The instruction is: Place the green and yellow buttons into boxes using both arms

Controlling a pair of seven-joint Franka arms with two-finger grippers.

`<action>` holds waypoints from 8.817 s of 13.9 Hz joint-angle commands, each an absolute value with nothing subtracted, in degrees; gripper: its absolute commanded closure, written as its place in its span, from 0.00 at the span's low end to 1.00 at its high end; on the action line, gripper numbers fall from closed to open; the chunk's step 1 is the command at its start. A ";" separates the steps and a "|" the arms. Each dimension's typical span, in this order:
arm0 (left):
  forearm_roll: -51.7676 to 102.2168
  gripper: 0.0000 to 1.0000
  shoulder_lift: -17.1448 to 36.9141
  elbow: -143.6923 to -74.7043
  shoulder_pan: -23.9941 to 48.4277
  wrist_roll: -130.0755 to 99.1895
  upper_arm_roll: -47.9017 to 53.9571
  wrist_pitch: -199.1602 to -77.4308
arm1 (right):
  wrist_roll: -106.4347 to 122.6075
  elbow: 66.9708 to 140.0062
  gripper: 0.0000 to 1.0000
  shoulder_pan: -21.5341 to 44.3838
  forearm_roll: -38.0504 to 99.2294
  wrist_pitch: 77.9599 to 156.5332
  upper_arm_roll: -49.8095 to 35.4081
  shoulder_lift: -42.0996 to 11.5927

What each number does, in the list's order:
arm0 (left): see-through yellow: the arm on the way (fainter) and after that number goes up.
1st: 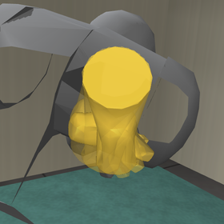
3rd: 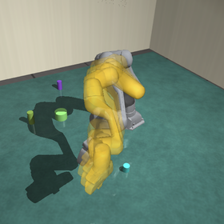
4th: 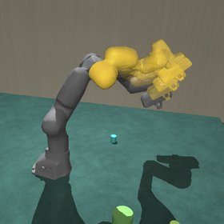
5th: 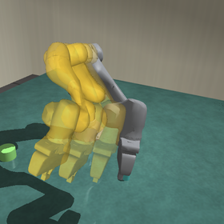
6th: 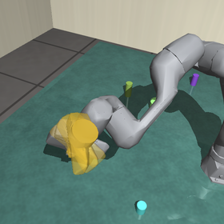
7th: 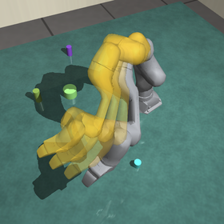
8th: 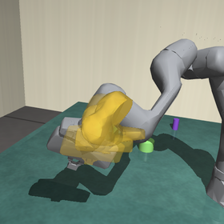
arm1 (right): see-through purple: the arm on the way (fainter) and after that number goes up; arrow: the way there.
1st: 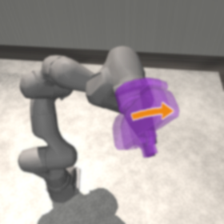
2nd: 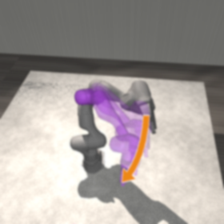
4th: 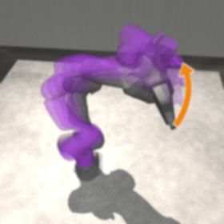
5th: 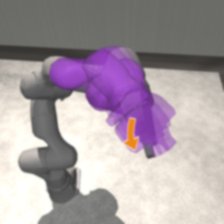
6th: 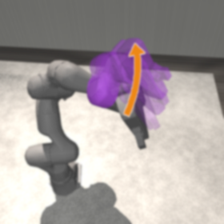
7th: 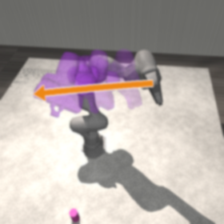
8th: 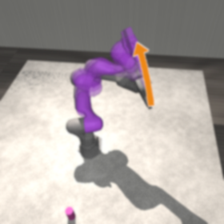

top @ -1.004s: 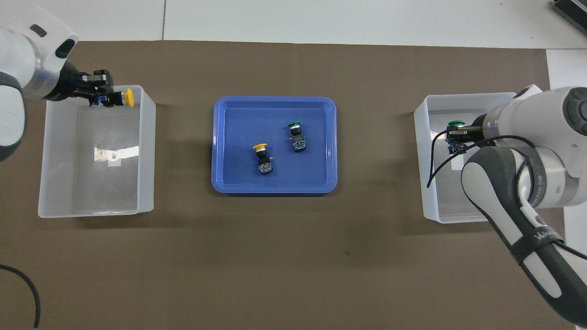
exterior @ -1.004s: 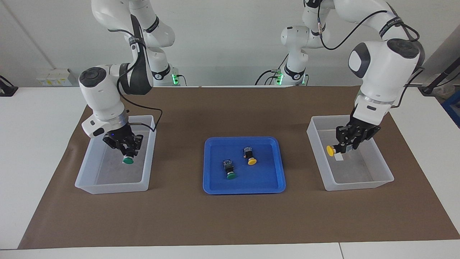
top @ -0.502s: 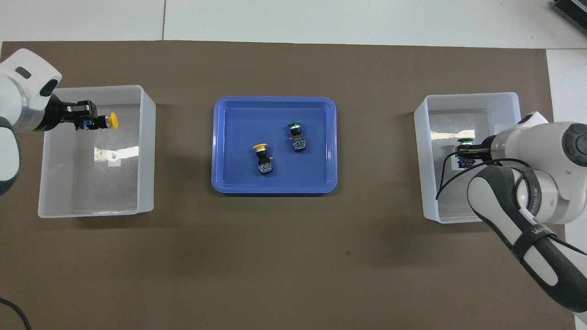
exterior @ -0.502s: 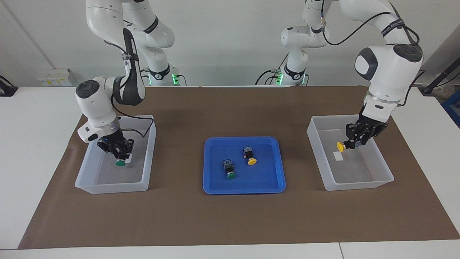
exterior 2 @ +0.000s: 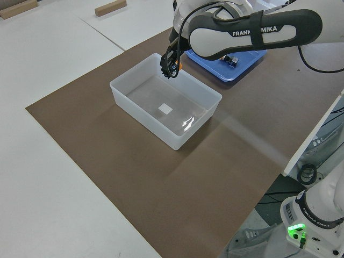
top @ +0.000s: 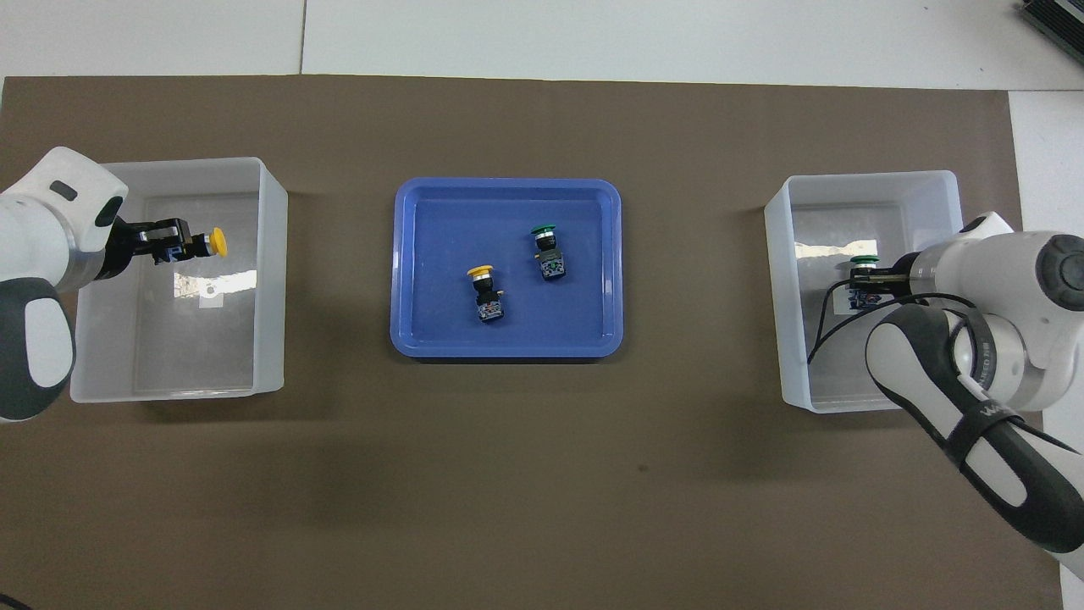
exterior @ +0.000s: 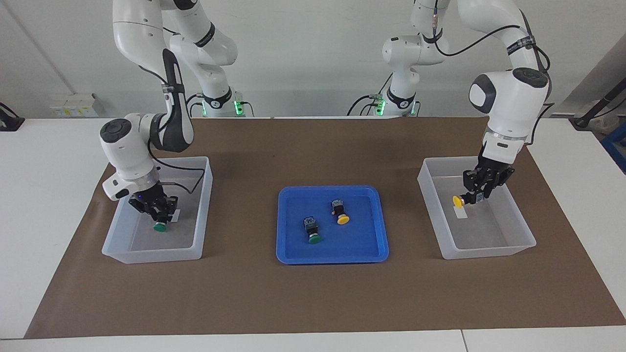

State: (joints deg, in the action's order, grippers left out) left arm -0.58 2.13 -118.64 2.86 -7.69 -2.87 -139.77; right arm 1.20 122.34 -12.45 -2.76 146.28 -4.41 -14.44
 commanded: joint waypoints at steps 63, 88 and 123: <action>2.46 0.92 22.32 -119.71 33.75 -44.56 -1.93 -168.05 | 10.41 120.93 1.00 -7.28 -1.67 129.90 -5.27 -2.55; -3.85 1.00 11.70 -94.92 13.29 -22.70 -3.34 -116.37 | 7.76 112.43 0.00 -8.97 -0.44 125.01 -5.45 -6.16; -3.78 0.00 4.22 -94.92 0.70 4.13 -2.90 -115.85 | -1.49 95.27 0.00 -0.19 -1.49 91.85 -0.98 3.60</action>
State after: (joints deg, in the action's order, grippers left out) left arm -3.07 5.94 -94.61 0.39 3.32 -3.20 -117.01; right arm -0.68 92.34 -2.19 -1.91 92.05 -3.66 1.28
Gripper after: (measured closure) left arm 0.000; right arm 0.000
